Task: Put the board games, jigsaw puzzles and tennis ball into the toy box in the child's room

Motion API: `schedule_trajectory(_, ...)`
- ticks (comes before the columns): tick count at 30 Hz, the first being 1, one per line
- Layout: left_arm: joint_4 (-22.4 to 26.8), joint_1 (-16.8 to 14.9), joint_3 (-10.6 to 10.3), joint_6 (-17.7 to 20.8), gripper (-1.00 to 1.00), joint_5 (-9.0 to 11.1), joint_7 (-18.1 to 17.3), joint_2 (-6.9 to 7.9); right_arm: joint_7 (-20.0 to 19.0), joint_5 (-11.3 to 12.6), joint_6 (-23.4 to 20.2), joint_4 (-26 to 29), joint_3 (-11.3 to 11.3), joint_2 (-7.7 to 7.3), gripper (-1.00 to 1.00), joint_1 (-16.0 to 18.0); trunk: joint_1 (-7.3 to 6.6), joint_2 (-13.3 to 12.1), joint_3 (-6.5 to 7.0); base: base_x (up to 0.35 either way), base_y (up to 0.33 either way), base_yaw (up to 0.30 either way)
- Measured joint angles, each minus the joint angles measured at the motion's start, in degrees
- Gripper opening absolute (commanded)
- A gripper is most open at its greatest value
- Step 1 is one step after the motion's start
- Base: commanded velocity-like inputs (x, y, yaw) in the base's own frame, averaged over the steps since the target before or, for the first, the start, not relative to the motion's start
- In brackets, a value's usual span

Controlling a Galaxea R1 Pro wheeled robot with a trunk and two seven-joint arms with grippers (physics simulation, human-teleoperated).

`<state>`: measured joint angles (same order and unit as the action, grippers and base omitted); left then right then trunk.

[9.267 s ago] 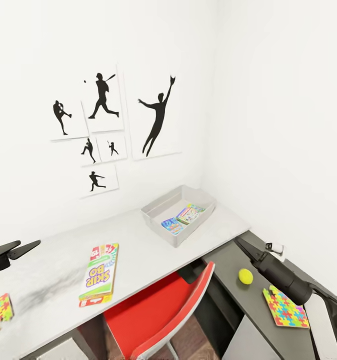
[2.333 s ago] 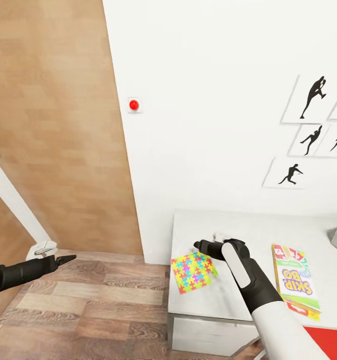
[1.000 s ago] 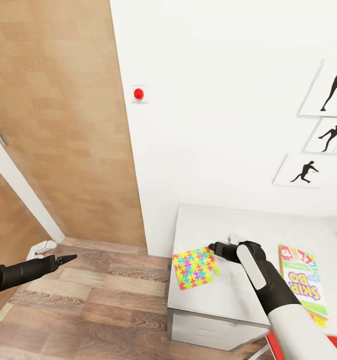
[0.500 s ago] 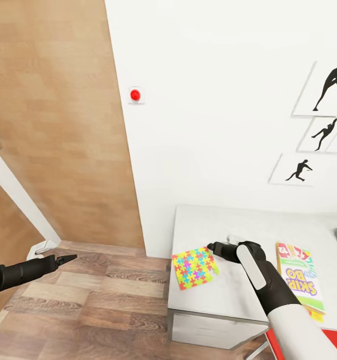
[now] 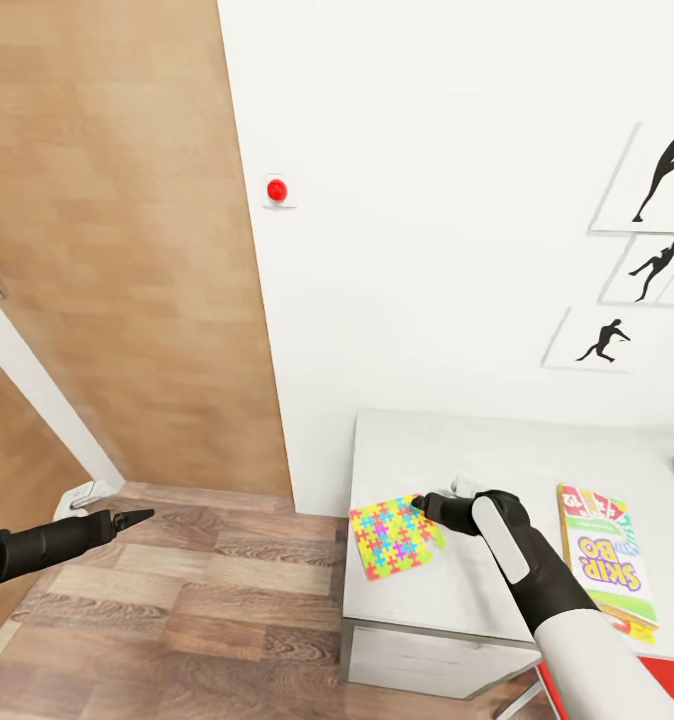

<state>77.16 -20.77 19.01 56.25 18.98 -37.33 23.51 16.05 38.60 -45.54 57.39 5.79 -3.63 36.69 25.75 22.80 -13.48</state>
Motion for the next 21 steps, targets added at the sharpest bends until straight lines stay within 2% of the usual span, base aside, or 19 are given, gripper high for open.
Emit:
schedule_trajectory(14, 0.0, 0.0, 0.0, 0.0, 1.0, 0.0, 0.0, -0.04, -0.1, 0.0, 0.0, -0.2, 0.0, 0.0, 1.0, 0.0, 0.0, 0.0, 0.0, 0.0, 0.107, 0.0)
schedule_trajectory(21, 0.0, 0.0, 0.0, 0.0, 1.0, 0.0, 0.0, -0.04, -0.1, 0.0, 0.0, -0.1, 0.0, 0.0, 1.0, 0.0, 0.0, 0.0, 0.0, 0.0, 0.025, 0.0)
